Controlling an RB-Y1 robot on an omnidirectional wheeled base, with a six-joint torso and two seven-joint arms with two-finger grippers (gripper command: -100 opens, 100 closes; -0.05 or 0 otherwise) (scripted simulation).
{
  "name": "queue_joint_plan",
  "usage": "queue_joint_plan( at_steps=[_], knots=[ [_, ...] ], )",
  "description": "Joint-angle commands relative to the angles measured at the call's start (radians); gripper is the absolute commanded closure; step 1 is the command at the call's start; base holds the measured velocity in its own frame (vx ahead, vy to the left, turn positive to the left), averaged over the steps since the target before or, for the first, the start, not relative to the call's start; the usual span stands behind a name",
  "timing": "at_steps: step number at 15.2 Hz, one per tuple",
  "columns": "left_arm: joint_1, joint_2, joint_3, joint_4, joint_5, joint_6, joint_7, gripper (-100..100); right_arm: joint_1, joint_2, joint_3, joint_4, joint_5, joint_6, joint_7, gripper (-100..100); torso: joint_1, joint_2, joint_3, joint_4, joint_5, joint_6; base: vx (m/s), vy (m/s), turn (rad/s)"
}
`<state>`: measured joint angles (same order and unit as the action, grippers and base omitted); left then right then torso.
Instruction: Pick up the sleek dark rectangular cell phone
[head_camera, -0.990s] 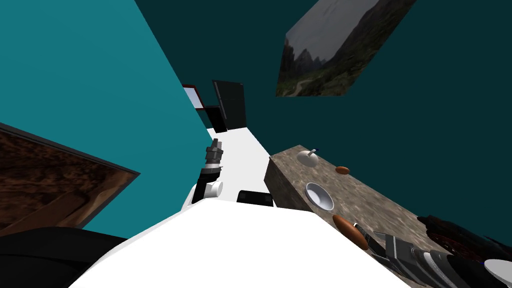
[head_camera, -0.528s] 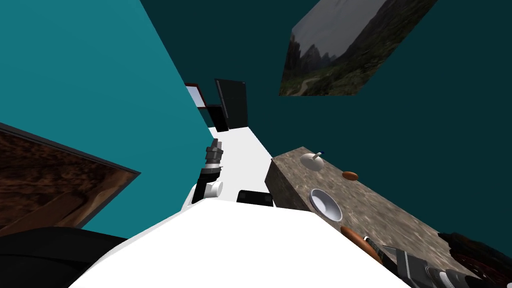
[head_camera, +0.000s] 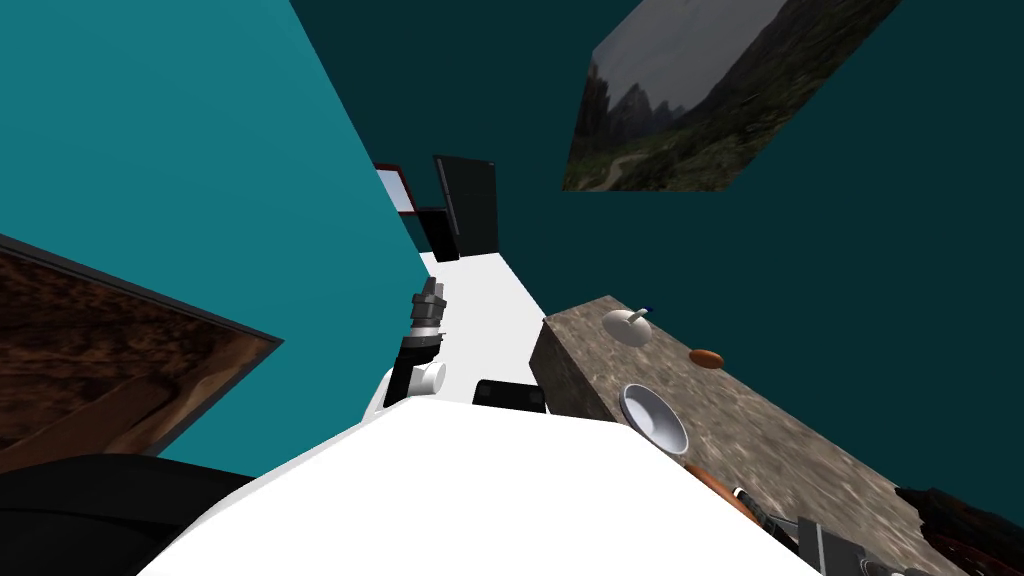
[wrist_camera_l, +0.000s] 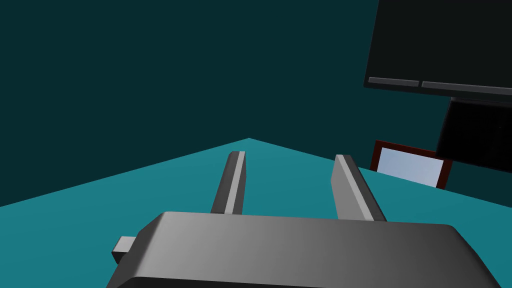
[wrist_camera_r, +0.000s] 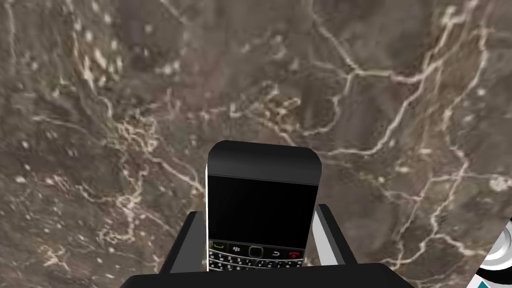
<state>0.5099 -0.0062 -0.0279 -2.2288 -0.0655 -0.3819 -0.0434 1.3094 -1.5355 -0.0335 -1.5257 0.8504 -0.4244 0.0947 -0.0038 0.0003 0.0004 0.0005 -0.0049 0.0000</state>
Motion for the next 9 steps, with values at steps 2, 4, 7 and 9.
queue_joint_plan(
  at_steps=[2,4,7,9],
  knots=[
    [0.000,0.000,0.000,0.000,0.000,0.000,0.000,0,0.000,0.000,0.000,0.000,0.000,0.000,0.000,100,0.000,0.000,0.000,0.000,0.000,0.000,0.000,0.000,0.000],
    [0.000,0.000,0.000,0.000,0.000,0.000,0.000,0,0.020,-0.041,-0.045,0.006,-0.009,-0.029,-0.013,100,0.001,0.000,0.000,0.000,0.001,0.001,-0.005,0.025,-0.141],
    [0.000,0.000,0.000,0.000,0.000,0.000,0.000,0,0.042,-0.086,-0.095,0.014,-0.020,-0.061,-0.029,100,0.003,0.001,0.001,0.000,0.001,0.001,-0.031,0.049,-0.106],
    [0.000,0.000,0.000,0.000,0.000,0.000,0.000,0,0.036,-0.078,-0.089,0.020,-0.019,-0.062,-0.021,100,0.004,0.002,0.001,0.000,0.001,0.001,-0.020,0.033,-0.042]
  ],
)
